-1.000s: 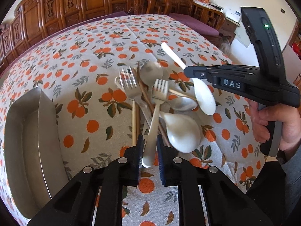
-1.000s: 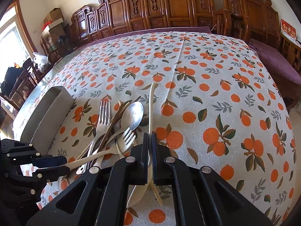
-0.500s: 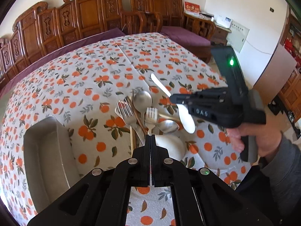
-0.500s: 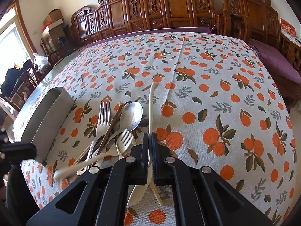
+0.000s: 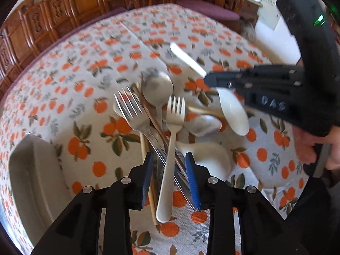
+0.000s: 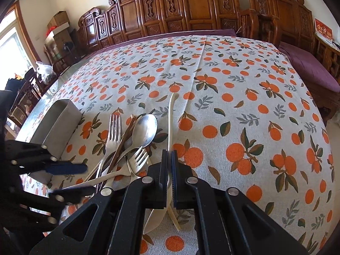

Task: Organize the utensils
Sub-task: 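Close the left tool on the white plastic fork while the right tool holds the spoon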

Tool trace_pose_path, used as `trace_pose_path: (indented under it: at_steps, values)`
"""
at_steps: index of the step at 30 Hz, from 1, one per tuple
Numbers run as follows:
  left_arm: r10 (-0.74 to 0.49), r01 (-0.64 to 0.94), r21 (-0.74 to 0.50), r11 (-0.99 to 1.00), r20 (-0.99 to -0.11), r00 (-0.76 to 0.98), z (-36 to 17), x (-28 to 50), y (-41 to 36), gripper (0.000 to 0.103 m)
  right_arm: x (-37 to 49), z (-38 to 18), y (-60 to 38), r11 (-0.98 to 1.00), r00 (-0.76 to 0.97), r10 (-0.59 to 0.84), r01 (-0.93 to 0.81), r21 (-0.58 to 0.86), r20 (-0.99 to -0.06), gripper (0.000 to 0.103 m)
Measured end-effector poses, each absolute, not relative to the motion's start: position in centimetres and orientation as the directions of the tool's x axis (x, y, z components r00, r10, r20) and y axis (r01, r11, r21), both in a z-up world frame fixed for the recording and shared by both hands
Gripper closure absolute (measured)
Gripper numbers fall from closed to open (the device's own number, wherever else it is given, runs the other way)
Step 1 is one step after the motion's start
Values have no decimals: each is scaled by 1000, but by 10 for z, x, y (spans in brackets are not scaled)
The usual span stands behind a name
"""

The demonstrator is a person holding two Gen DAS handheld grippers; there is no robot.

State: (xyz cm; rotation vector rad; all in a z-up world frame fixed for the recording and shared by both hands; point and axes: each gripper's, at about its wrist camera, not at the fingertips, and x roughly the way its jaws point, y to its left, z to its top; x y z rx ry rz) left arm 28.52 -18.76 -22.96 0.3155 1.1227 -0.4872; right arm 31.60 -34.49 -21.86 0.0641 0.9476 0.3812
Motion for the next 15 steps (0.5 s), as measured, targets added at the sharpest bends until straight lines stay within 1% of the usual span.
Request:
trace_pose_path:
  at_steps: [2, 4, 5, 6, 7, 10, 15]
  values:
    - [-194, 519, 7, 855, -923, 332, -235, 287, -187, 74, 316, -219, -344, 930, 521, 348, -295, 218, -779, 99]
    - [-210, 514, -16, 857, -923, 321, -237, 287, -185, 75, 315, -218, -342, 928, 519, 352, -301, 219, -779, 99]
    - [-220, 513, -29, 858, -923, 315, -237, 287, -184, 82, 315, -218, -341, 927, 519, 354, -303, 219, -778, 99]
    - [-232, 514, -44, 857, -922, 308, -236, 287, -183, 86, 315, -218, -341, 927, 518, 355, -305, 219, -778, 99]
    - [-230, 512, -41, 858, -923, 310, -236, 288, -184, 94, 315, -218, -340, 926, 517, 356, -307, 219, -778, 99]
    - [-239, 517, -48, 855, -920, 310, -229, 287, -182, 95, 316, -219, -339, 926, 514, 355, -309, 217, -781, 99]
    - [-273, 522, -61, 851, -901, 339, -200, 280, -179, 95, 315, -219, -338, 926, 515, 357, -308, 220, -779, 99]
